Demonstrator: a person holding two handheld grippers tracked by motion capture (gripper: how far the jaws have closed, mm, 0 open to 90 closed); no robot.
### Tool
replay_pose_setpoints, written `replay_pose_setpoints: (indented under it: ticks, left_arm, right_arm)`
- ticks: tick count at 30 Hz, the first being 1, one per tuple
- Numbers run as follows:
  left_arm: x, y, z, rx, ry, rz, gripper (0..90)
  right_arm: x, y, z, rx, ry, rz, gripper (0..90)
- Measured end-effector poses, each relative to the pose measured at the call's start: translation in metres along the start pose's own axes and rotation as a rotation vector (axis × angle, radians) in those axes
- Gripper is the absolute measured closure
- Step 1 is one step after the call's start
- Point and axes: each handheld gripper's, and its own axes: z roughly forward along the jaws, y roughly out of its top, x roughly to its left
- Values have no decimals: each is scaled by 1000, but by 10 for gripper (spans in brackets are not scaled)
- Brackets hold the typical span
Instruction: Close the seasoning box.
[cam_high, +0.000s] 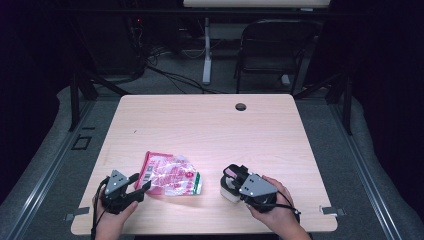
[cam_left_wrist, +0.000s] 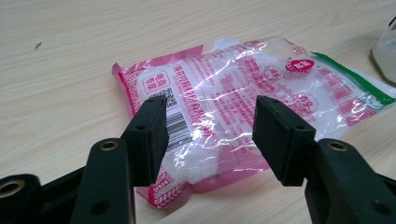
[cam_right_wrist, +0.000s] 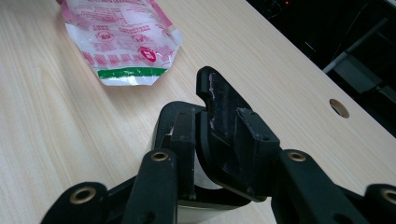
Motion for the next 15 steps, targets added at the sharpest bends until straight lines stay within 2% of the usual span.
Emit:
replay_pose_setpoints:
  ticks: [15]
  left_arm:
    - [1, 0, 0, -1, 2, 3, 448]
  right_arm:
    - [4, -2, 3, -12, 25, 14, 611]
